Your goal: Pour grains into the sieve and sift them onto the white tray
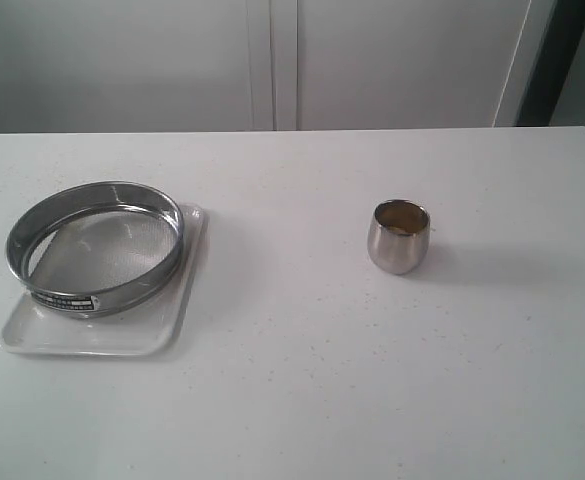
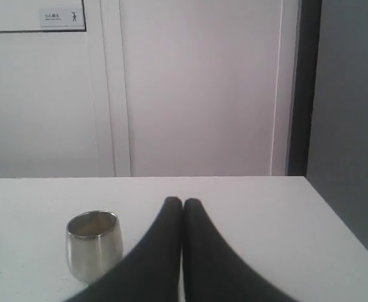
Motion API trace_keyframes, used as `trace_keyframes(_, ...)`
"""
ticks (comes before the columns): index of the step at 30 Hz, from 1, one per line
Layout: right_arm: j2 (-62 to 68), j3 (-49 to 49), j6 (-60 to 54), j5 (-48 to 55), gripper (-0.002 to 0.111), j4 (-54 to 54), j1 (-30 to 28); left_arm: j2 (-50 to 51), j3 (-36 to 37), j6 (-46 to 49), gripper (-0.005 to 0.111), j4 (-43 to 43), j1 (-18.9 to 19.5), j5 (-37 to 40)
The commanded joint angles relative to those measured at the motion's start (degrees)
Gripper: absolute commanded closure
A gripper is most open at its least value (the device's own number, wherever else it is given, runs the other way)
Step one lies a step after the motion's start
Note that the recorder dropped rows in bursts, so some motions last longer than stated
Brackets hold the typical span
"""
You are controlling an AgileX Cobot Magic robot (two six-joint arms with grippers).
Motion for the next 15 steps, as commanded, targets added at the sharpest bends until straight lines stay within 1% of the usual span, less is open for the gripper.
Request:
trace_keyframes(1,-0.36,0.32,-4.85,-1.27,0.108,-1.14,-0.21,-0.21,0.36,-0.25,0.107,-0.28,0.19,0.56)
trace_keyframes(10,-0.36,0.32,-4.85,-2.35,0.108,-1.14,-0.21,-0.21,0.36,-0.25,0.107,-0.28,0.19,0.56)
trace_keyframes(15,-0.36,0.32,-4.85,-6.44,0.108,-1.03,-0.21,-0.21,0.36,-0.25,0.107,-0.28,0.19,0.56)
